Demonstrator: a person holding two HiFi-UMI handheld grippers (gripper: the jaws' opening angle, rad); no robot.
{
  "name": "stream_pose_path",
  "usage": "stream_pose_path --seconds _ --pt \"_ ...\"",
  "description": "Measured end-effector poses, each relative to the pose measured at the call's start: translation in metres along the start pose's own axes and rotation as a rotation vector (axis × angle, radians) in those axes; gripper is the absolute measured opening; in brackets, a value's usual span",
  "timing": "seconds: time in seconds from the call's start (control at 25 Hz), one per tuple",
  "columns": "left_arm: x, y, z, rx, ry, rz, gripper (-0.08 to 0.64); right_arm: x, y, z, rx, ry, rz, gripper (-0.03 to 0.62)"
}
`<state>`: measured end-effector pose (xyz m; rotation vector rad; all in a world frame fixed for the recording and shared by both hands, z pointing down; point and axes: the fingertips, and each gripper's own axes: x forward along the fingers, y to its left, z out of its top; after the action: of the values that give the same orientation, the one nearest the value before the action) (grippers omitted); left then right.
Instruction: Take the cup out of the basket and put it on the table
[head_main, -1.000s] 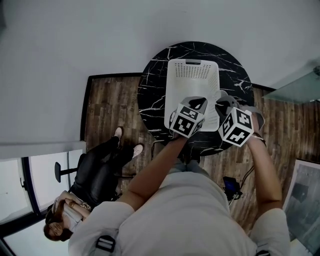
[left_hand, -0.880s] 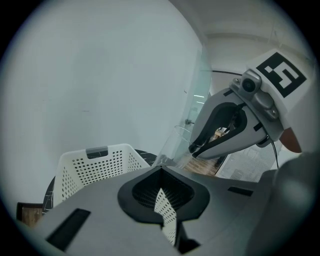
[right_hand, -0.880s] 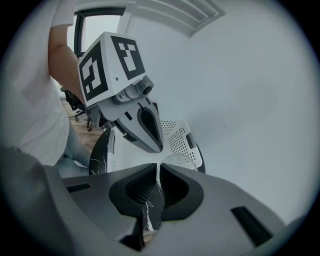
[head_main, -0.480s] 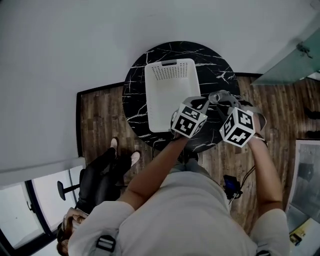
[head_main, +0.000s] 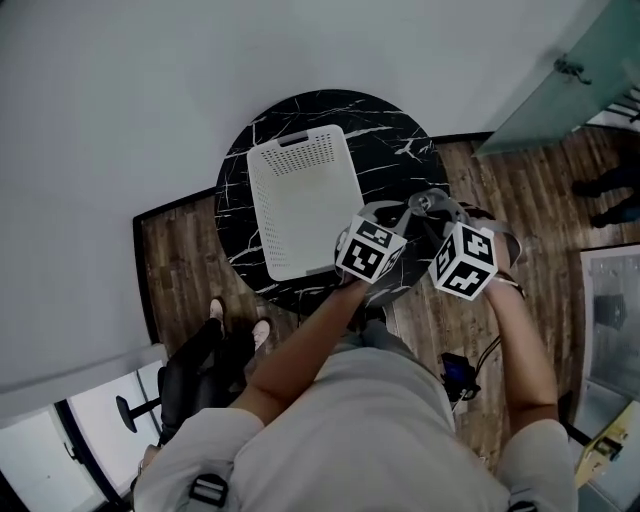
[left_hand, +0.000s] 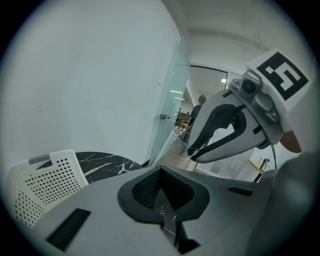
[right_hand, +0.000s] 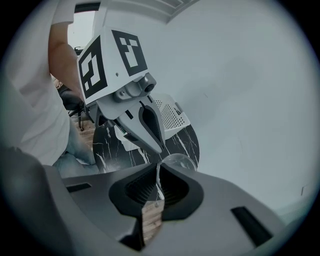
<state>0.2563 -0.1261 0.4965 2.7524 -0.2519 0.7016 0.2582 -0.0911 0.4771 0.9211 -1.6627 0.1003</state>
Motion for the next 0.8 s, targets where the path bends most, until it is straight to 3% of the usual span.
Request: stream_pose_path --seconds 0.28,0.8 --pt "0.021 -0.019 0.0 -0.002 0.02 -0.033 0.005 0.003 -0.002 -0.029 0.037 0.02 0.006 0.025" --pt "0.043 -0.033 -0.026 -0.088 0.063 -0.048 0.005 0.037 0.011 -0.063 0.046 0.042 0.073 0.025"
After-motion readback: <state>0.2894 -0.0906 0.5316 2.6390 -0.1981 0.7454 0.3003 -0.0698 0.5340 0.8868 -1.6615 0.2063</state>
